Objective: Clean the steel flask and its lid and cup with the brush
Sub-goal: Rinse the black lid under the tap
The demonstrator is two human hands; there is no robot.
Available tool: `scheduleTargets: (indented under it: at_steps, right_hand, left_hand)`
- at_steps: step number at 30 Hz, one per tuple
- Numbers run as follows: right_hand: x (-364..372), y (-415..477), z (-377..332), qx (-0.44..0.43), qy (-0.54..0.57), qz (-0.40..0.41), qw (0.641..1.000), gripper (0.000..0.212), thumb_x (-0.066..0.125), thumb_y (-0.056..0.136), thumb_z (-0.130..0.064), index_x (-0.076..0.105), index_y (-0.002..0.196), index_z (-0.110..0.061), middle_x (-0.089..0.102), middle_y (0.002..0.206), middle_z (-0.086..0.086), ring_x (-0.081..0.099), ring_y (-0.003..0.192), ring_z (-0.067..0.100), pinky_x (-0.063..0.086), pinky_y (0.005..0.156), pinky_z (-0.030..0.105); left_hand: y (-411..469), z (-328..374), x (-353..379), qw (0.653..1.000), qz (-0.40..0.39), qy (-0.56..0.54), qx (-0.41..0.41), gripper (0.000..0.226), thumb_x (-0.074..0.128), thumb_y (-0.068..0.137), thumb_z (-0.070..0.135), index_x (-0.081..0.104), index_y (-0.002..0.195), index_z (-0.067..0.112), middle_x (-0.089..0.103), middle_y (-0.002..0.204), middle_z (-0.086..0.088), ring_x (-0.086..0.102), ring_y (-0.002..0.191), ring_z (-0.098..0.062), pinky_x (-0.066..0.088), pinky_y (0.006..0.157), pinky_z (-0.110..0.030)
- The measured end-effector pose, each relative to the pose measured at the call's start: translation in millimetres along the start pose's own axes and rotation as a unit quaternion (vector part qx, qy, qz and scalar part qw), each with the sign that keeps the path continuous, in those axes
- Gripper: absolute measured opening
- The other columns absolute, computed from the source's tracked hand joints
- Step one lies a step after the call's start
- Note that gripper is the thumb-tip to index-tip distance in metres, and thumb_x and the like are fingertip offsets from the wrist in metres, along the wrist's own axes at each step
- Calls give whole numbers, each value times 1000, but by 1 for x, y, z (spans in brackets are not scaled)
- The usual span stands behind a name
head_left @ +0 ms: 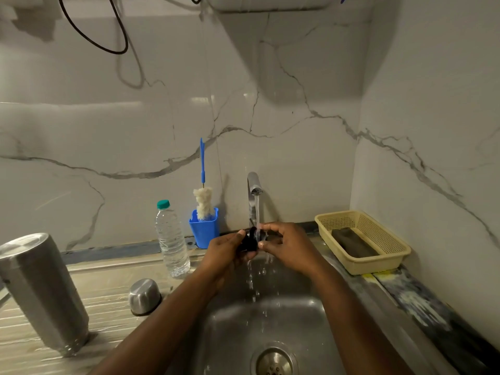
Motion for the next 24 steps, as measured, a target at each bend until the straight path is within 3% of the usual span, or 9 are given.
scheduleTargets:
  at_steps: [3,7,12,15,19,22,24]
  right_hand:
    - [1,0,0,2,3,-1,1000,50,78,92,-22,65,140,-24,70,132,-3,62,100,-6,52,91,15]
    - [0,1,0,1,5,-9,1000,47,73,97,-25,62,143,-22,68,137,-1,61,115,1,46,94,16]
    - [-2,1,7,25,-11,-30,999,44,70,98,-25,63,142,-22,68,137,-1,63,123,10,51,107,36]
    - [0,0,9,33,-19,-53,998,53,76,92,-21,57,142,-26,63,137,-7,58,124,10,50,98,28]
    - [4,0,9,13,-27,-54,998,70,84,85,-32,53,147,-32,62,142,-6,59,127,12,50,100,25]
    - [2,0,9,15,-30,-35,999,65,83,85,-40,57,144,-33,65,137,-9,61,123,10,47,91,17]
    - [2,-2,9,21,-45,-32,998,64,82,85,-43,58,143,-31,65,136,-8,61,122,10,49,94,22]
  left_hand:
    - [-1,-3,-2,1000,12,-4,-19,22,53,110,19,67,115,3,80,100,-20,78,100,-36,63,92,-43]
    - [0,-5,0,999,14,9,-37,21,51,111,21,64,114,4,81,97,-19,75,108,-41,57,105,-51]
    - [-1,-7,-1,999,15,16,-23,18,57,108,15,66,116,1,78,107,-23,75,108,-39,58,104,-51]
    - [-3,0,0,995,4,91,39,18,66,101,12,75,116,8,79,112,-14,77,105,-29,62,96,-43]
    - [-8,7,9,982,-24,162,98,16,73,97,12,78,112,14,82,104,-4,78,101,-18,63,89,-32]
    - [-6,8,9,983,-14,157,98,16,72,98,16,79,111,11,82,103,-8,78,101,-23,63,91,-37]
    - [0,5,4,987,16,138,79,16,66,102,16,78,108,7,81,103,-13,78,100,-27,63,92,-40]
Point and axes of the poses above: each hand's wrist, its own y-axis towards the middle knuckle, its own x-axis out of the palm, z = x × y, the point moved 4 cm from there along y, towards the middle knuckle
